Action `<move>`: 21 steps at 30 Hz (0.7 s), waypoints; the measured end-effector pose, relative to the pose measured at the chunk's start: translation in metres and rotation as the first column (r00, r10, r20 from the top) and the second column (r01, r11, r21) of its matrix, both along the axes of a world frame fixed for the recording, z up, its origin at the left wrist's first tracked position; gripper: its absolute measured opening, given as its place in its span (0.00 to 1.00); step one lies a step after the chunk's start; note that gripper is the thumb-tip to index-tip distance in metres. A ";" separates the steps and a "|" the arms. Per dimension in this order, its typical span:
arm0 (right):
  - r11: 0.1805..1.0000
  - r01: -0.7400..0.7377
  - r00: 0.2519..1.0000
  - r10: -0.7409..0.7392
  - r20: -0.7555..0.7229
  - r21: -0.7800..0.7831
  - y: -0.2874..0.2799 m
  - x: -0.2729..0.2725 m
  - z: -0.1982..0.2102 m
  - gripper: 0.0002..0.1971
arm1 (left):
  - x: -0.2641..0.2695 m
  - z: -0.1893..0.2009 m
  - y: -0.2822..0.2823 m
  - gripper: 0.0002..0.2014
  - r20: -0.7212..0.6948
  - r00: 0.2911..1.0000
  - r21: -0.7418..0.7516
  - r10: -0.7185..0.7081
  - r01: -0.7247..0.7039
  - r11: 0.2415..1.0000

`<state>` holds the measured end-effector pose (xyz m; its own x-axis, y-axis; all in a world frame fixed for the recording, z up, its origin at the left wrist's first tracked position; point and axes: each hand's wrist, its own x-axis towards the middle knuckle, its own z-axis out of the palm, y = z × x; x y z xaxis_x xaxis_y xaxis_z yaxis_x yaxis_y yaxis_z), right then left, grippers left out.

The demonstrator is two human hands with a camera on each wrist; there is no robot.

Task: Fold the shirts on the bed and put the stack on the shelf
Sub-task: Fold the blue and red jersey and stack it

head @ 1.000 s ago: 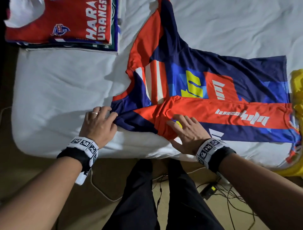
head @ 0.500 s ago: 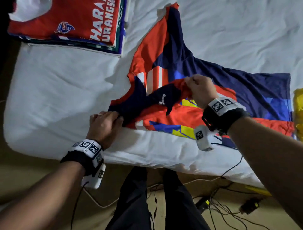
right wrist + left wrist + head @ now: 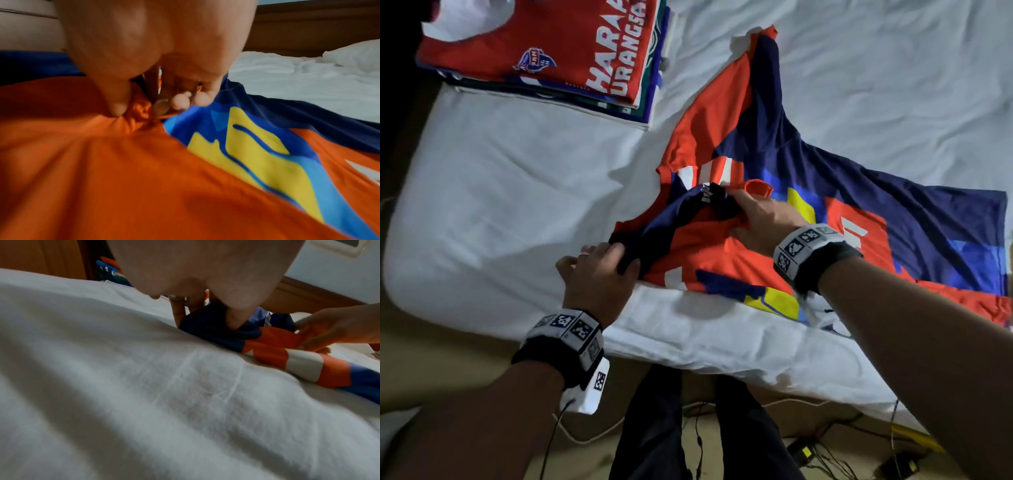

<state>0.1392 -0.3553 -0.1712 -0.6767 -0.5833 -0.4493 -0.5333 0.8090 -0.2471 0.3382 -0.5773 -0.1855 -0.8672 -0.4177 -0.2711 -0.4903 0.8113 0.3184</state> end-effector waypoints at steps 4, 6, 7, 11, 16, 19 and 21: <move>0.994 0.110 0.959 -0.110 0.262 0.015 -0.017 -0.032 0.012 0.25 | 0.000 0.007 -0.006 0.15 0.047 0.999 0.023 0.008 -0.009 1.000; 0.998 0.069 0.983 -0.069 0.172 0.003 -0.029 -0.038 0.017 0.32 | 0.003 0.011 -0.007 0.17 0.065 0.998 0.032 -0.002 0.000 1.000; 0.999 0.025 0.992 -0.027 0.120 0.021 -0.036 -0.037 0.018 0.32 | 0.006 0.012 -0.006 0.18 0.081 0.997 0.040 -0.011 0.008 0.999; 0.988 -0.126 0.990 0.120 0.071 0.088 -0.065 -0.037 0.019 0.15 | 0.015 0.015 -0.008 0.16 0.129 0.992 0.012 -0.001 0.000 1.000; 0.981 -0.122 0.992 0.127 -0.022 0.153 -0.105 -0.073 0.047 0.12 | 0.026 0.023 -0.015 0.20 0.076 0.997 -0.056 0.023 -0.018 0.998; 0.982 -0.170 0.955 0.185 -0.232 0.084 -0.131 -0.081 0.055 0.13 | 0.032 0.016 -0.018 0.17 0.118 0.992 -0.078 0.035 -0.026 0.997; 0.974 -0.224 0.894 0.192 -0.405 -0.032 -0.139 -0.080 0.050 0.14 | 0.035 0.011 -0.022 0.17 0.160 0.983 -0.054 0.093 -0.086 0.995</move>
<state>0.0589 -0.4942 -0.1209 -0.6490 -0.7517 -0.1173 -0.7537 0.6562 -0.0357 0.3730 -0.5993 -0.1742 -0.7720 -0.5073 -0.3829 -0.6035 0.7740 0.1914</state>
